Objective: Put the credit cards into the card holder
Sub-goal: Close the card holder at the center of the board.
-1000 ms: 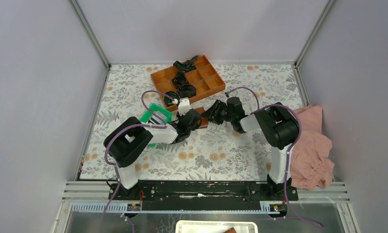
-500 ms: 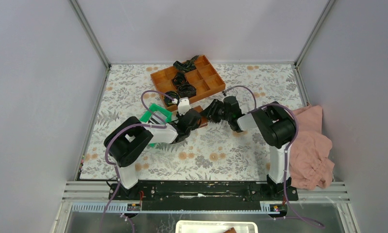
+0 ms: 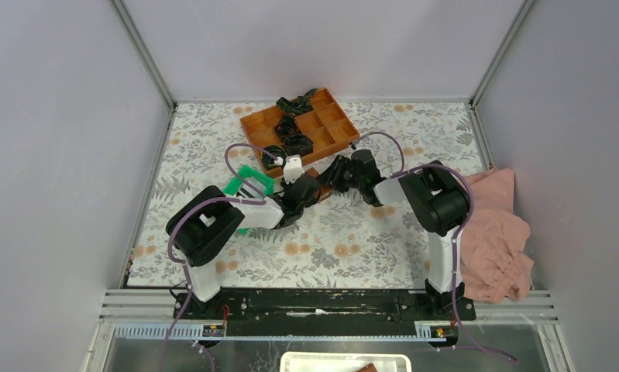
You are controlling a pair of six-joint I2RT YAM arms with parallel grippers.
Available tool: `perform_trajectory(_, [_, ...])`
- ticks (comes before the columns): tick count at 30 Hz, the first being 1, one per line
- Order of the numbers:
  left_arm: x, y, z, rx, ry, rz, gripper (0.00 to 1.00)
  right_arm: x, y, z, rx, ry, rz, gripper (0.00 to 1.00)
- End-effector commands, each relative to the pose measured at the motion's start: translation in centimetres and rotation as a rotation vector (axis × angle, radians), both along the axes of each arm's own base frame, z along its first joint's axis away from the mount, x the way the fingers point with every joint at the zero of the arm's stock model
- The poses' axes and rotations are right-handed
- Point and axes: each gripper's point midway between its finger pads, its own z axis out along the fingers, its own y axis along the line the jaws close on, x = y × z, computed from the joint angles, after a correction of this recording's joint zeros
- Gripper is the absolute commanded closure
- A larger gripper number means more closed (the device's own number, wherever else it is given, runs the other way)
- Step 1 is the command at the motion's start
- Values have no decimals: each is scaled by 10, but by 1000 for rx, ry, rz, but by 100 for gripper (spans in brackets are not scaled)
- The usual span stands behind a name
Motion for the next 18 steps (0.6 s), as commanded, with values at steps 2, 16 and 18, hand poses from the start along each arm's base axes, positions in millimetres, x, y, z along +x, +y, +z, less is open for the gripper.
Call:
perform_trajectory(2, [-101, 74, -100, 337, 444, -109, 59, -59, 15, -56, -131, 169, 148, 59])
perform_trajectory(16, [-94, 76, -82, 314, 391, -49, 55, -75, 20, -55, -118, 166, 199, 98])
perform_trajectory(18, [-92, 78, -73, 299, 364, -27, 53, -77, 17, -54, -107, 168, 189, 100])
